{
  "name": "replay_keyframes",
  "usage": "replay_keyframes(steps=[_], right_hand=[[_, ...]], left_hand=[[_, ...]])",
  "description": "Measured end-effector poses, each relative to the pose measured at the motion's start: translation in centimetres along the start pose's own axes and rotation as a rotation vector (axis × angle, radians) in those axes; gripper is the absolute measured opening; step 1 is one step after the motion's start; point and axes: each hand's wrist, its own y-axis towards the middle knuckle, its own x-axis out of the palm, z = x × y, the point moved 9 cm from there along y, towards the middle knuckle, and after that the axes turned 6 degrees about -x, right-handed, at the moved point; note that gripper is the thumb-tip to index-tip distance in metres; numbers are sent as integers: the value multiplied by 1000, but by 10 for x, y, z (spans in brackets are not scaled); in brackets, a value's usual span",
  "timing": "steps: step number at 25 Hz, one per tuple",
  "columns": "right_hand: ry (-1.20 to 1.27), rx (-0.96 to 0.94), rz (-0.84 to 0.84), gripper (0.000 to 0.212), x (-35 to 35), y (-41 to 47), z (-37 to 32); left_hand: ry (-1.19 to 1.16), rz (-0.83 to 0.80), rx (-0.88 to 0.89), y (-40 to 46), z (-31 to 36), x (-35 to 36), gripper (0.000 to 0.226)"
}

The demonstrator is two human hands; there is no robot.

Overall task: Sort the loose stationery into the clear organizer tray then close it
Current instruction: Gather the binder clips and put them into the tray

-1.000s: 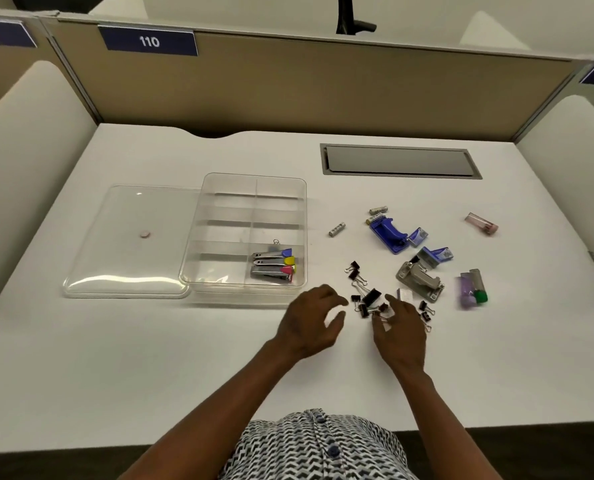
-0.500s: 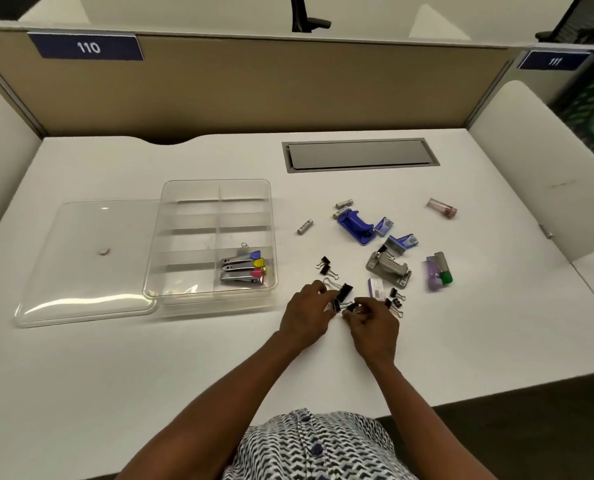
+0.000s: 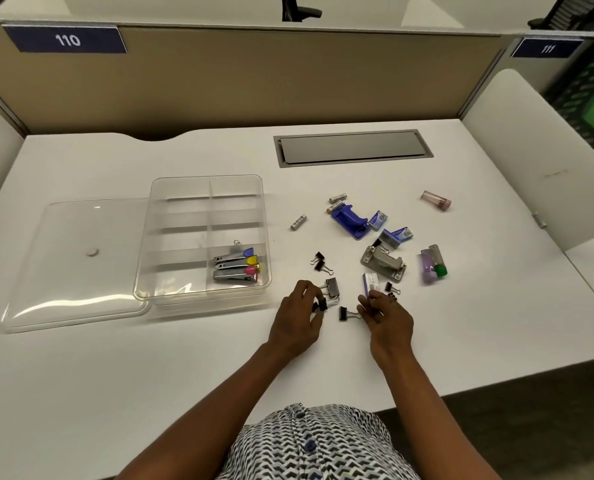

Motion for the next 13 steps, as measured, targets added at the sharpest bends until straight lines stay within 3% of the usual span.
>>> replay_keyframes(steps=[3,5,8,10,13], right_hand=[[-79,56,31,4,-8,-1,7],[-508,-101,-53,4,-6,-2,-1],[-1136,-464,-252,30,16,-17,-7],[-1245,-613,-304,35,27,-27,-8],[-1222,-620,-300,29,29,-26,-12]], left_hand=[[-13,12,20,-1,2,0,20],[-11,15,8,-1,-2,1,17],[-1,14,17,-2,-5,4,12],[-19,4,4,-3,-7,6,12],[-42,1,-29,-3,-11,5,24]])
